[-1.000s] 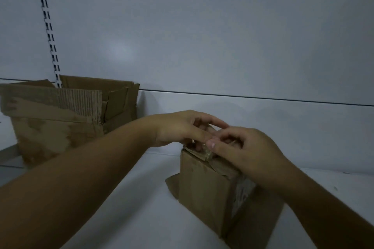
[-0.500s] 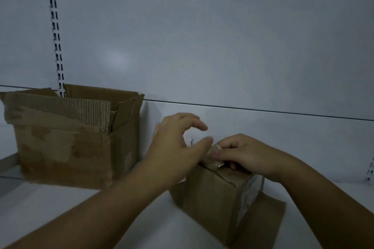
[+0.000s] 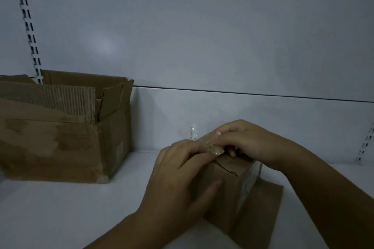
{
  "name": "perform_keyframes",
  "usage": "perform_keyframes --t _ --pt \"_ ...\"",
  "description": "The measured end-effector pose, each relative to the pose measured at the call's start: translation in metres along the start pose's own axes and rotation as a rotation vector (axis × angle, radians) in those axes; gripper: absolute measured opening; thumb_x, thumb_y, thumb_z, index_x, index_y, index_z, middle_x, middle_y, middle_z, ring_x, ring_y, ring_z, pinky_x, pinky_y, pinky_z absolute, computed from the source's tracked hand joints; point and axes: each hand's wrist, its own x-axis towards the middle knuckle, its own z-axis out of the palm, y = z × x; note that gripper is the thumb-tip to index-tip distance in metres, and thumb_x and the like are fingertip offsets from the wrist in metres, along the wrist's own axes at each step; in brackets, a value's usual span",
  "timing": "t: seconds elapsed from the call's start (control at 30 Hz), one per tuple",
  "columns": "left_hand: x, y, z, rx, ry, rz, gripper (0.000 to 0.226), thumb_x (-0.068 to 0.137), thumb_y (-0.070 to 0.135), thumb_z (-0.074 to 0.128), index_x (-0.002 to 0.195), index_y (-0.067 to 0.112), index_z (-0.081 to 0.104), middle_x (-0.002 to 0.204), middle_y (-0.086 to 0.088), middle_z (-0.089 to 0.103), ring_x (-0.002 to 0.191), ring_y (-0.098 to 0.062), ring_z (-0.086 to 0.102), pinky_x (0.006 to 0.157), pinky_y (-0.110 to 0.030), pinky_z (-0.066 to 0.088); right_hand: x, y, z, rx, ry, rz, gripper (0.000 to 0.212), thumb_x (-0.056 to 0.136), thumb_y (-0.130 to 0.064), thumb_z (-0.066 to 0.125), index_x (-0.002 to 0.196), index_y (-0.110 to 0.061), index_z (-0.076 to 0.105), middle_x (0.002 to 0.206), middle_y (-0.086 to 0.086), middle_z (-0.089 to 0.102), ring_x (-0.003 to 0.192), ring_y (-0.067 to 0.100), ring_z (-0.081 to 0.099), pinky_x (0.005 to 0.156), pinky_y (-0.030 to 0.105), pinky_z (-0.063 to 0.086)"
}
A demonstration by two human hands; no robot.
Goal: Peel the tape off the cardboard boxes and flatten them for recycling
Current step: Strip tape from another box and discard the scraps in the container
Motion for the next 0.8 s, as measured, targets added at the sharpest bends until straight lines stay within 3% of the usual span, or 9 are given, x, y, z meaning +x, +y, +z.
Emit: perform_keyframes --t 0.13,0.3,0.47,0.6,0.7,0.8 --pt "-0.004 0.002 0.001 0.073 -0.048 0.009 0.046 0.085 0.044 0.055 0.129 0.032 0.052 0.125 0.007 0.054 0.117 -0.013 0.049 0.097 -0.034 0.040 0.001 0.001 0.003 0.003 0.023 -0.008 0.027 0.090 -0.023 0.054 0.073 -0.005 0.062 0.060 0.006 0.046 0.055 0.012 0.041 0.052 0.021 0.030" --pt "-0.006 0.004 0.002 0.142 -0.036 0.027 0.038 0.084 0.038 0.057 0.121 0.029 0.060 0.124 0.000 0.057 0.116 -0.018 0.050 0.097 -0.027 0.034 0.002 0.003 0.006 0.020 0.052 -0.018 0.027 0.088 -0.023 0.056 0.061 -0.018 0.059 0.051 -0.008 0.047 0.047 0.004 0.041 0.050 0.017 0.031" --pt "-0.006 0.006 0.001 0.123 0.014 0.058 0.032 0.081 0.029 0.059 0.111 0.020 0.065 0.112 -0.001 0.059 0.099 -0.018 0.054 0.081 -0.028 0.041 0.001 0.004 0.007 0.039 0.063 -0.053 0.028 0.081 -0.031 0.060 0.062 -0.011 0.058 0.059 0.004 0.047 0.053 0.009 0.042 0.057 0.024 0.032" --pt "-0.003 0.007 0.001 0.106 0.035 0.063 0.028 0.077 0.022 0.058 0.104 0.016 0.065 0.105 0.000 0.057 0.092 -0.018 0.053 0.075 -0.029 0.041 0.000 0.007 0.006 0.067 0.061 -0.065 0.029 0.088 -0.017 0.058 0.058 -0.017 0.058 0.060 0.002 0.050 0.053 0.008 0.044 0.059 0.024 0.034" --pt "0.001 0.006 0.002 0.057 0.041 0.075 0.022 0.074 0.013 0.056 0.094 0.010 0.065 0.098 -0.001 0.056 0.087 -0.019 0.051 0.074 -0.028 0.040 -0.002 0.009 0.004 0.115 0.056 -0.085 0.036 0.090 -0.011 0.055 0.055 -0.022 0.061 0.055 -0.007 0.054 0.050 0.003 0.046 0.053 0.015 0.036" --pt "0.004 0.007 0.005 0.031 0.051 0.070 0.018 0.073 0.008 0.054 0.087 0.005 0.066 0.099 -0.001 0.056 0.085 -0.020 0.051 0.075 -0.025 0.038 -0.004 0.012 0.000 0.257 0.088 -0.092 0.031 0.094 -0.010 0.048 0.066 -0.015 0.059 0.053 -0.004 0.054 0.050 0.003 0.050 0.050 0.013 0.039"
